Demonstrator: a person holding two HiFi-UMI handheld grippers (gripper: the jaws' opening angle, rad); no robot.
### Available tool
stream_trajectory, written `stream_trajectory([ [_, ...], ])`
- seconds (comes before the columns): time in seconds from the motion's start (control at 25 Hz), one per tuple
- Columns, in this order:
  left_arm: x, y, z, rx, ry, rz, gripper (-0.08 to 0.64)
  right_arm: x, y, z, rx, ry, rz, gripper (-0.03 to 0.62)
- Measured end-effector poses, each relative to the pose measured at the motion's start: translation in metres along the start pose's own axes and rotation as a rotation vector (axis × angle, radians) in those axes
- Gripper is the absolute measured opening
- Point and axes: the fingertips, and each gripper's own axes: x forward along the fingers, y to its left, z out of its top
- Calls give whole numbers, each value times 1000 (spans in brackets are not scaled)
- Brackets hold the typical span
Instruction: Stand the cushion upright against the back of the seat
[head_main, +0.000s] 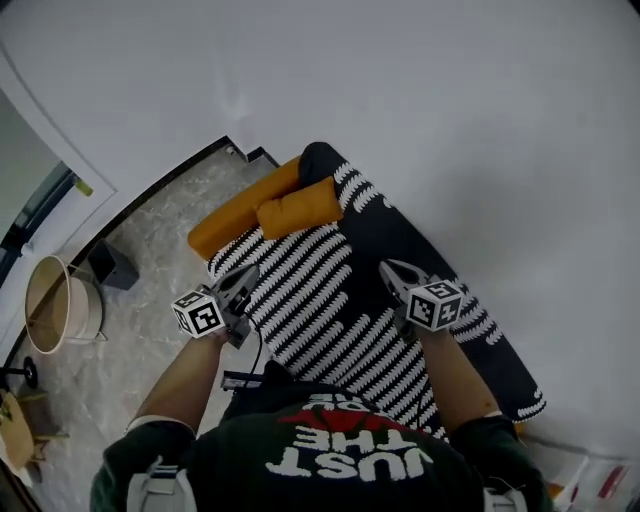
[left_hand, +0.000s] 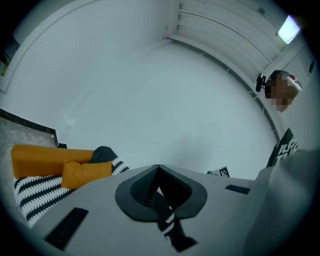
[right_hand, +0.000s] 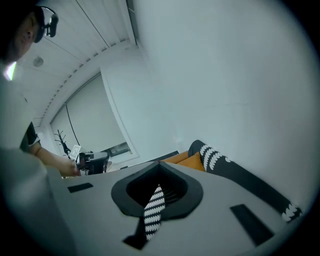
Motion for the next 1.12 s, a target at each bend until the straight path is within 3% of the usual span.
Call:
stream_trajectory([
  [0.32,-58,-145,-24,103,-50,49,11,-111,53,-4,-100,-27,102,26],
  [0.6,-133,-218,-27,187,-81,80,11,-172,119,-16,-145,-31,153,26],
  [0.84,-194,-229,-40,170,-118,111,11,-192,163,-46,-122,-7,173,26],
  [1.12,-257,-212,-42,139,-121,103,11,-165,214,-62,-69,-21,169,26],
])
